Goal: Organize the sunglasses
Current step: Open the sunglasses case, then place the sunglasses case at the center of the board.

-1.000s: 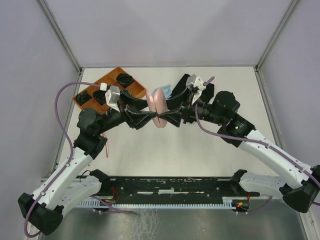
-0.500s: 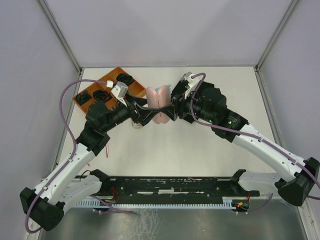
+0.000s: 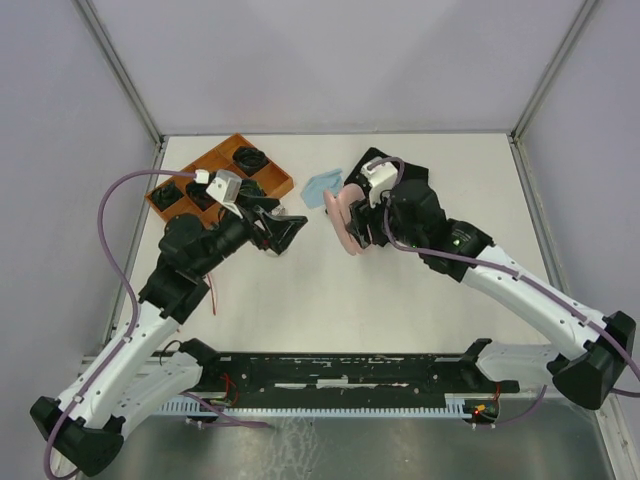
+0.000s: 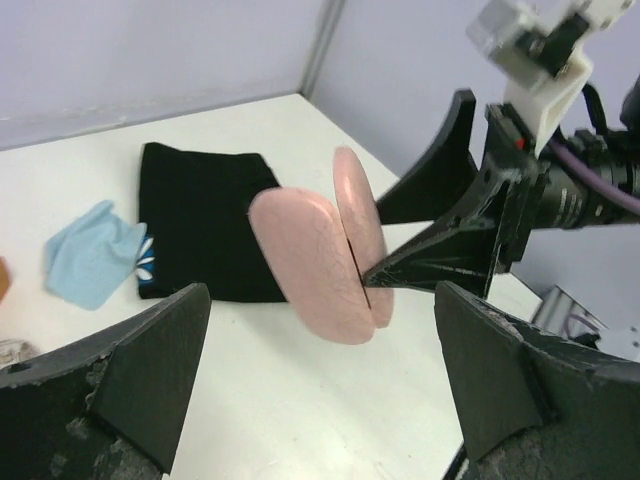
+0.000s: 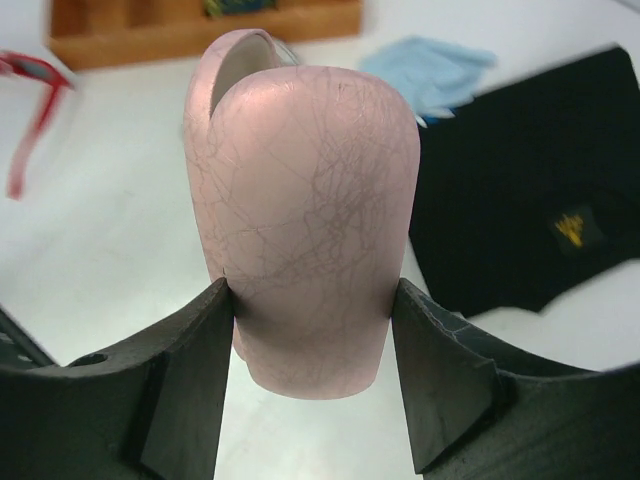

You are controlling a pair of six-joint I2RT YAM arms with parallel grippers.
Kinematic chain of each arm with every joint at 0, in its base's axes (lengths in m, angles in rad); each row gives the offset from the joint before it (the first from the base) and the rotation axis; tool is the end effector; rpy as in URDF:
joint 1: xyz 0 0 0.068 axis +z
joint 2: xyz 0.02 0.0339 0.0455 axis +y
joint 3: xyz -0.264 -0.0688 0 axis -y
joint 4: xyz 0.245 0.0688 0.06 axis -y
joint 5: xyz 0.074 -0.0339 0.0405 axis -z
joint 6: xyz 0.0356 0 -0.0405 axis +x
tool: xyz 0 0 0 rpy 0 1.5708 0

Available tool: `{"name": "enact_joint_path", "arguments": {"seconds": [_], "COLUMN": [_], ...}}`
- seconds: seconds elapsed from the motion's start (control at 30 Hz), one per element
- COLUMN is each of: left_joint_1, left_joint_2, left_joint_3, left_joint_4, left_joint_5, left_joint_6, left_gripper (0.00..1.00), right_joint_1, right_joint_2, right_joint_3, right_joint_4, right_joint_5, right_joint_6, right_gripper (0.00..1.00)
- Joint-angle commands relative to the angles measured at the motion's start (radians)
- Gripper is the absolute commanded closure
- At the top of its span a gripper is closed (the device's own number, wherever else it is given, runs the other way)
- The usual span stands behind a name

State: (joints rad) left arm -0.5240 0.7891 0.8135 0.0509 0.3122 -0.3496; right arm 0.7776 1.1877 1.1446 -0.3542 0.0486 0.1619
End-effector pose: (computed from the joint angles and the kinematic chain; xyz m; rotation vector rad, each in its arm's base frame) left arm 0.1548 -0.1021 0.3749 0.3970 1.5211 -0.9280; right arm 0.1934 0.1880 0.3654 -0.5784 1.9263 0.5616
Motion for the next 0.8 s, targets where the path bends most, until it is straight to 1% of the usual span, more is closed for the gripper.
{"name": "enact_joint_path", "arguments": {"seconds": [0.0,0.1,0.17,0.33,0.43,0.53,0.67,0.77], "left_joint_1": [-0.004,-0.002,-0.002,-0.002,-0.002,-0.001,-0.001,-0.002], "left_joint_2": [-0.030,-0.032,-0.030,-0.025,-0.027,-0.035,-0.071,-0.104], "left_joint_3": [0.036,0.028,0.022,0.010,0.005,-0.001,-0.019,-0.034], "left_joint_4": [-0.094,-0.122,-0.125,-0.131,-0.132,-0.132,-0.110,-0.095], "left_joint_5": [-0.186,-0.260,-0.279,-0.313,-0.331,-0.338,-0.334,-0.353], "left_joint_6": [0.073,0.068,0.066,0.067,0.070,0.072,0.071,0.070], "left_gripper": [0.01,0.01,0.01,0.01,0.01,0.01,0.01,0.01], "right_joint_1": [-0.002,0.002,0.019,0.101,0.148,0.198,0.259,0.294], "right_joint_2": [0.064,0.163,0.222,0.315,0.372,0.435,0.488,0.498], "right_joint_3": [0.073,0.119,0.141,0.136,0.139,0.135,0.098,0.061], "right_joint_4": [-0.200,-0.334,-0.411,-0.451,-0.446,-0.420,-0.327,-0.236], "right_joint_5": [0.198,0.254,0.291,0.444,0.533,0.589,0.639,0.664], "right_joint_6": [-0.106,-0.111,-0.122,-0.144,-0.172,-0.231,-0.307,-0.349], "right_gripper": [1.00,1.00,1.00,0.96,0.93,0.89,0.83,0.76]}}
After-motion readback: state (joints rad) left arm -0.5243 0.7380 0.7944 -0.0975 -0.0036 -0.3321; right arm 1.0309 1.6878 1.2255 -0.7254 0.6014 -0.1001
